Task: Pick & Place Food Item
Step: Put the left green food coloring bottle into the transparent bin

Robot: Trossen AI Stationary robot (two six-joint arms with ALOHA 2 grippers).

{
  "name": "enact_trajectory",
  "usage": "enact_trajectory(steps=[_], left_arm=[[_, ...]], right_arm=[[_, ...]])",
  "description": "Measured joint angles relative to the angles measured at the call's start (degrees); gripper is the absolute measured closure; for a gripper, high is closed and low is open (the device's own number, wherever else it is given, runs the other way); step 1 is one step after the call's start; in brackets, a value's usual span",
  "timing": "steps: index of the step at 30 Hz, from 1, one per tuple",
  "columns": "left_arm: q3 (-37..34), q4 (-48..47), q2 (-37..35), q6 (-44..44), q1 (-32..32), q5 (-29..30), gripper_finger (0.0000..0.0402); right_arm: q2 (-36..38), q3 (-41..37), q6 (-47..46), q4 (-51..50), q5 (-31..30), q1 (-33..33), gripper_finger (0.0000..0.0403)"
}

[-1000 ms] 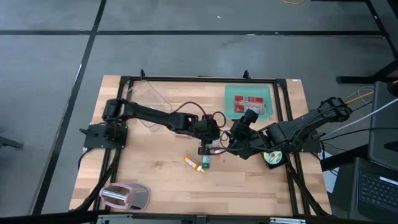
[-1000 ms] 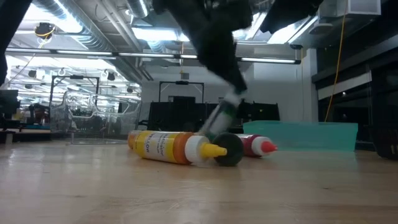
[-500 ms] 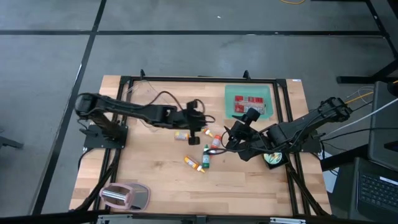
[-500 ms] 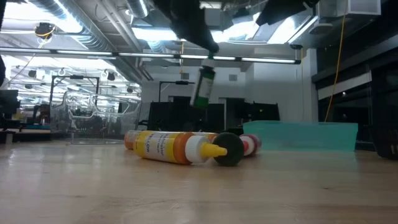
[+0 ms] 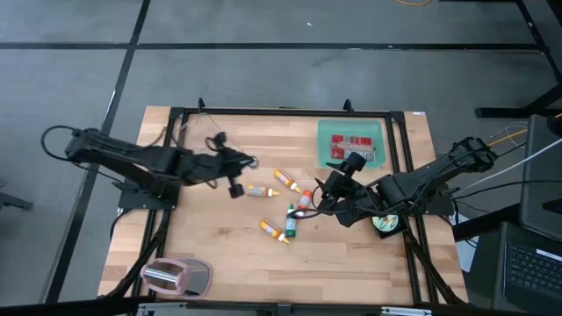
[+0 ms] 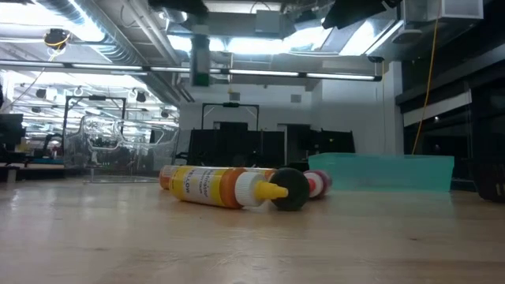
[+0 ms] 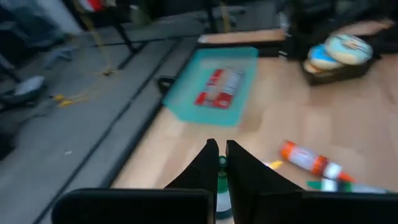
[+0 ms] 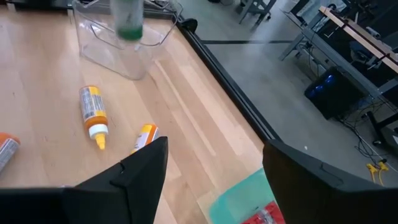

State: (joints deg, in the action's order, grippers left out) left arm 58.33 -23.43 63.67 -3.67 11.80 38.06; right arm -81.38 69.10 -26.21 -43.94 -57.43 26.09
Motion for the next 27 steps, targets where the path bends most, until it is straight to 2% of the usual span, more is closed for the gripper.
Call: enact_trajectory(steps=[6, 10, 14, 20, 23, 27], left_arm=[[0.0, -11.32, -6.85, -5.63, 0.8, 6.55, 0.0394], [0.0, -20.76, -9.15, -11.88, 0.19, 9.17, 0.0394], [0.0, -24.66, -10.67, -14.85, -0.34, 10.52, 0.0394], [-1.41, -23.39, -13.62, -14.66, -2.79, 11.37, 0.0394], [-7.2, -17.59, -17.8, -14.58, -3.92, 10.64, 0.0394], [-18.22, -6.45, -25.2, -9.79, -4.98, 8.75, 0.0394]], right_arm=[[0.0, 0.0, 1.37, 1.09, 0.03, -0.15, 0.0144], [0.0, 0.0, 1.37, 1.12, 1.16, -0.15, 0.0144], [0.0, 0.0, 1.35, 1.12, 1.34, -0.15, 0.0144], [0.0, 0.0, 1.35, 1.12, 1.38, -0.15, 0.0144], [0.0, 0.0, 1.37, 1.12, 1.56, -0.15, 0.0144], [0.0, 0.0, 1.37, 1.12, 1.66, -0.15, 0.0144]])
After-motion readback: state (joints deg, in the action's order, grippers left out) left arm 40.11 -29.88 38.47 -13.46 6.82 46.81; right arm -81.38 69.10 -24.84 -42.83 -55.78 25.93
